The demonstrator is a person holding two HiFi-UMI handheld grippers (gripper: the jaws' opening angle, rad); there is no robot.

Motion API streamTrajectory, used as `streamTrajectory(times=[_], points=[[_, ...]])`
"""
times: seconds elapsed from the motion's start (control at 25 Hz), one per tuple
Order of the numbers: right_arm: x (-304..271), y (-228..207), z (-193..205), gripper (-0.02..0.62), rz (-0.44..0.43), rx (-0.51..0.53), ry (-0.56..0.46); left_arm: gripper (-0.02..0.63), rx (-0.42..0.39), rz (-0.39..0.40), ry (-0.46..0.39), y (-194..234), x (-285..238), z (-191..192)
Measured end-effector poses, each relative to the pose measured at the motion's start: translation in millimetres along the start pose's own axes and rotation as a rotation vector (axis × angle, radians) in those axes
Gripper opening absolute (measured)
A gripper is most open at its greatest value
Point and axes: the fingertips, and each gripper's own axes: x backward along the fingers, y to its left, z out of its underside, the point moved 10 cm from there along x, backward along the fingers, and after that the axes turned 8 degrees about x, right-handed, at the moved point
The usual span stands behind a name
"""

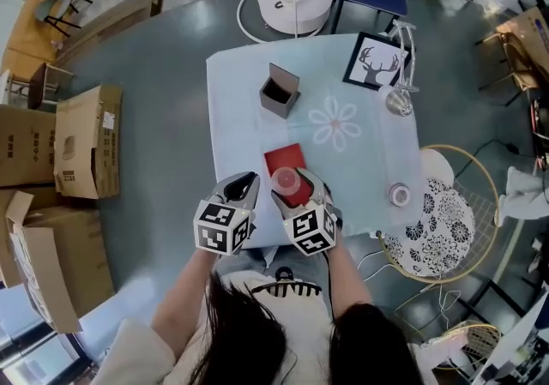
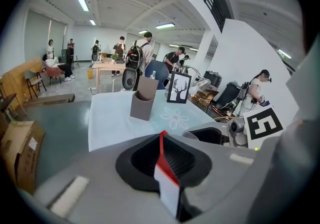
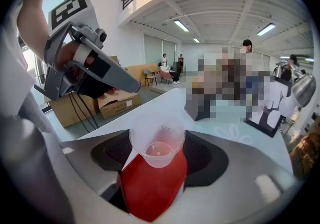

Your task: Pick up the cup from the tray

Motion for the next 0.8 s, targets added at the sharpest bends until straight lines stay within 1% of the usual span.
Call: streamTrajectory(times=[0.24, 0.44, 0.56, 0.8], points=[[15, -6, -1, 0.344, 0.055, -0.026, -0.002, 0.012, -0.019, 0.041, -0.008, -9, -3, -3], [30, -15, 5, 0.344, 0.129, -0.1, -0.01, 0.012, -0.048, 0.076, 0.0, -19, -7, -4], [38, -21, 9, 0.342, 0.169, -0.115, -0.005, 0.012, -0.061, 0.09, -0.001, -24, -11, -6], [54, -34, 21, 0.342, 0.239, -0.161, 0.006, 0.012, -0.054, 0.106, -0.021, -32, -18, -11]])
